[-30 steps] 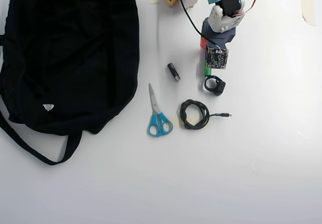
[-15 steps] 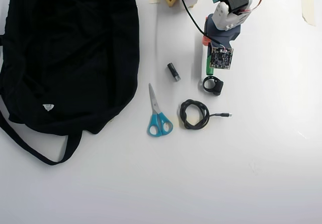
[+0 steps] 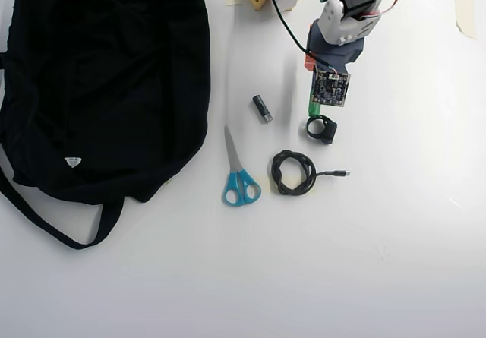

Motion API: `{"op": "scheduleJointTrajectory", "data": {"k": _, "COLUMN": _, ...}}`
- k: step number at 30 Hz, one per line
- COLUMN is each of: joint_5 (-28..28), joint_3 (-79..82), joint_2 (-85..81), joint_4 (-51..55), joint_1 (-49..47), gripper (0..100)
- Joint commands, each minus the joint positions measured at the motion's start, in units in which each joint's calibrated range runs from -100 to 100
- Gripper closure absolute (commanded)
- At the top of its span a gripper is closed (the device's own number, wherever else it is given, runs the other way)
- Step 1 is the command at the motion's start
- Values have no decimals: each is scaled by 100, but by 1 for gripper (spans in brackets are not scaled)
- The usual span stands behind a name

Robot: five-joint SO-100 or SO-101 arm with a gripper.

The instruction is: Put the green marker into the black bag

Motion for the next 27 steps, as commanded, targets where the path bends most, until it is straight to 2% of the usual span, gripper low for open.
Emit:
{"op": "scheduleJointTrajectory", "data": {"k": 1, "joint_5": 40, "joint_3": -536, "joint_2": -95, "joint_4": 260, "joint_1": 158, "gripper": 98}}
{"op": "scheduleJointTrajectory", "data": {"k": 10, "joint_5": 129, "joint_3": -733, "joint_2": -95, "joint_4": 329, "joint_1": 899, "gripper": 98}}
{"op": "scheduleJointTrajectory", "data": {"k": 13, "joint_5": 313, "joint_3": -742, "joint_2": -87, "joint_4": 286, "joint_1": 1243, "gripper": 98}}
{"op": "scheduleJointTrajectory", "data": {"k": 27, "joint_5": 937, "joint_3": -1281, "joint_2": -29, "joint_4": 303, "joint_1": 3434, "gripper": 98}}
